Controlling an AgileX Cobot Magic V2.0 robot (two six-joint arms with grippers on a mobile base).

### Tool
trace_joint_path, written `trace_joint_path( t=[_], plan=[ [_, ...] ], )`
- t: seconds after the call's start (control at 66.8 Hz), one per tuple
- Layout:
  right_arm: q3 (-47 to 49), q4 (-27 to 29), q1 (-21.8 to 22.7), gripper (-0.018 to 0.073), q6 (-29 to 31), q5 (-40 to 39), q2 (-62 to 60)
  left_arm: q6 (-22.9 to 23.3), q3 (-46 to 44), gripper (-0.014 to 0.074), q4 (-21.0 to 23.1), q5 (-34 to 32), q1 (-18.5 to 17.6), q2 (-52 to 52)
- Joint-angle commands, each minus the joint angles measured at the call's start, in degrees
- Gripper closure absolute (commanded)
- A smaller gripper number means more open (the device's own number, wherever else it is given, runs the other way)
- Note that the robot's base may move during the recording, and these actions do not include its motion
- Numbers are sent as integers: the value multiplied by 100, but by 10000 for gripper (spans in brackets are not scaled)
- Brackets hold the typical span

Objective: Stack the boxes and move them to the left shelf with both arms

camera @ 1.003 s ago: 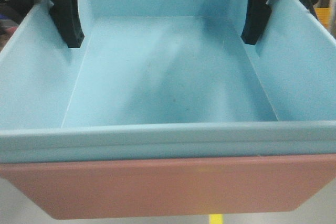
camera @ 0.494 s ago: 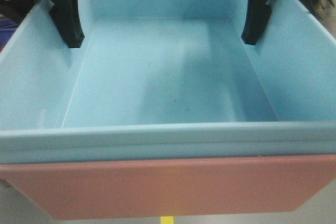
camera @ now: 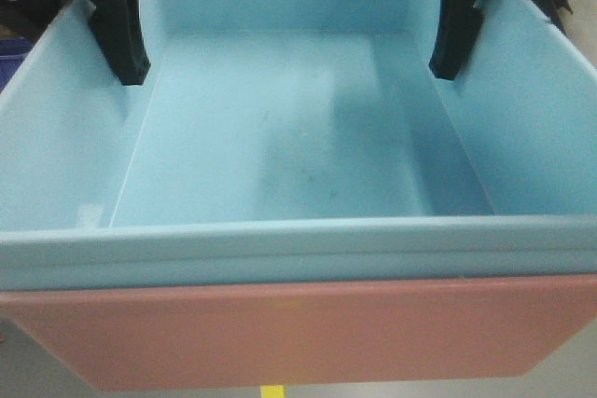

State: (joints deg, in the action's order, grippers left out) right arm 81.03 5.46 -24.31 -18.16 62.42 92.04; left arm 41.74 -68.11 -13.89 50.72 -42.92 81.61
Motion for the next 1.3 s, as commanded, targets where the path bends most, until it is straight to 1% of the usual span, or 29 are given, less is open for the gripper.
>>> trace_joint_path(
  t=[0.0, 1.288],
  plan=[
    [162, -70, 20, 503, 21, -231, -306, -11, -225, 599, -145, -245, -32, -230],
    [162, -70, 20, 503, 21, -231, -306, -11, -225, 599, -145, -268, -32, -230]
  ],
)
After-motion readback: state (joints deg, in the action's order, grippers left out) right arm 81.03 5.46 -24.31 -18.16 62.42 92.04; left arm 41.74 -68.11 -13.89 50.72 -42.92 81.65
